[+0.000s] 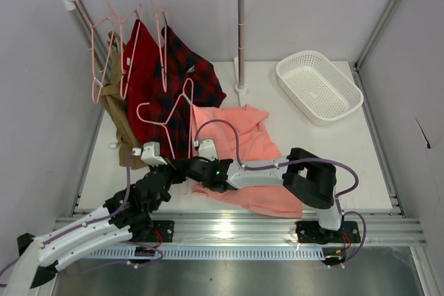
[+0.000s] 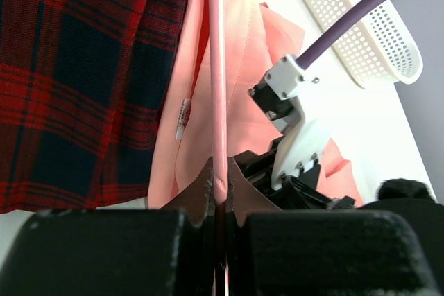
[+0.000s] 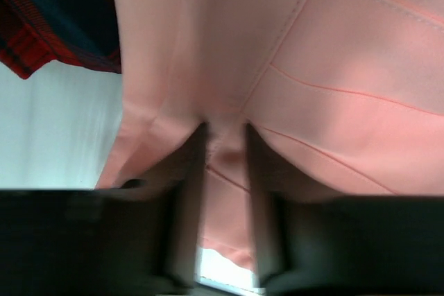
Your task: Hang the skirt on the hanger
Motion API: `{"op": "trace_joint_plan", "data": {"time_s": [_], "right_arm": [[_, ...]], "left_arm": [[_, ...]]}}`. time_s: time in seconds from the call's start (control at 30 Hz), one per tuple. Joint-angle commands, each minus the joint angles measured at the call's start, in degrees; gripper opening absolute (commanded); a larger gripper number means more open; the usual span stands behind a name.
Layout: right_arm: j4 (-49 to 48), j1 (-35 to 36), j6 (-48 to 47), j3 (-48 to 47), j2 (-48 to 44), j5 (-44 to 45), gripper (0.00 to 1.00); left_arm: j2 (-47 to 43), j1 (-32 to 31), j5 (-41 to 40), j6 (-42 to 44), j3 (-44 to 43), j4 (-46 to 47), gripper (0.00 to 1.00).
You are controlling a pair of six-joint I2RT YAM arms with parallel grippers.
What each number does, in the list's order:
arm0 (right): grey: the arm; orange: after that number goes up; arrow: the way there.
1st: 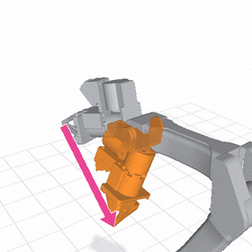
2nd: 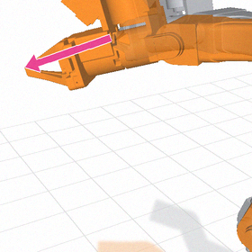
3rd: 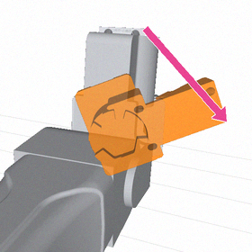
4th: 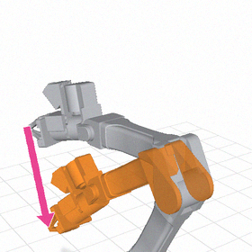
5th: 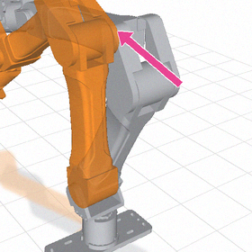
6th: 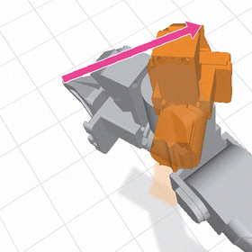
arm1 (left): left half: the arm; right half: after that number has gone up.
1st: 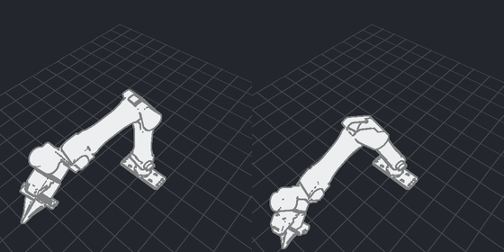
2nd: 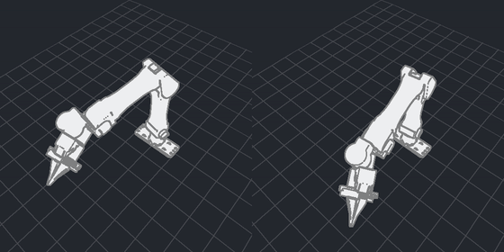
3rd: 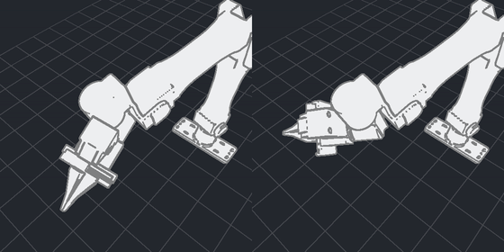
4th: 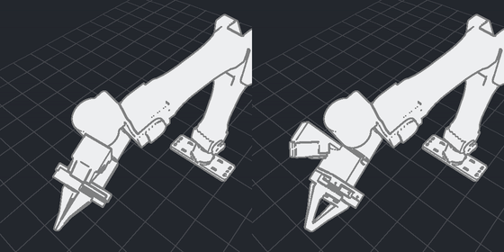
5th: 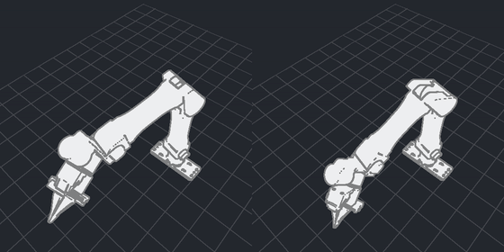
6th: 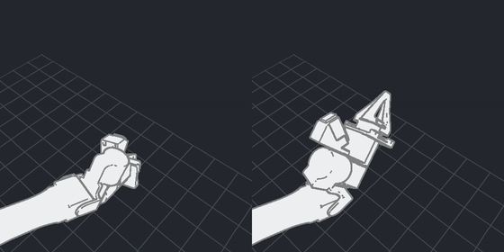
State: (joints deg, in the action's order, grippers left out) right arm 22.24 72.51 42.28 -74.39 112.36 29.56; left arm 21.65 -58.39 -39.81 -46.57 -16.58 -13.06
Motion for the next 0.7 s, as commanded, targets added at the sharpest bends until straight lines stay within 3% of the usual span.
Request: {"op": "trace_joint_plan", "data": {"time_s": [0.0, 0.07, 0.1, 0.37, 0.67], "right_arm": [[-0.8, 0.3, 0.1, -0.8, 1.0, 1.9, 0.25], [-1.2, 0.1, 0.0, 0.1, 0.8, 1.8, 0.14], [-1.5, 0.0, -0.2, 0.6, 0.4, 1.7, 0.0], [-6.0, -0.2, -0.3, 6.3, -9.1, -0.4, 0.0], [-16.6, -1.6, 1.6, 21.4, -26.8, -6.4, 0.0]], "left_arm": [[-1.3, -0.1, -1.6, -0.5, -0.1, 2.6, 0.0], [-1.4, -0.1, -1.8, -0.6, -0.4, 2.3, 0.0], [-1.4, 0.0, -1.8, -0.8, -0.2, 2.2, 0.0], [-1.3, -0.1, -2.5, -1.1, -0.6, 1.1, 0.0], [-0.1, 0.0, -3.3, -1.6, -1.1, 0.4, 0.0]]}}
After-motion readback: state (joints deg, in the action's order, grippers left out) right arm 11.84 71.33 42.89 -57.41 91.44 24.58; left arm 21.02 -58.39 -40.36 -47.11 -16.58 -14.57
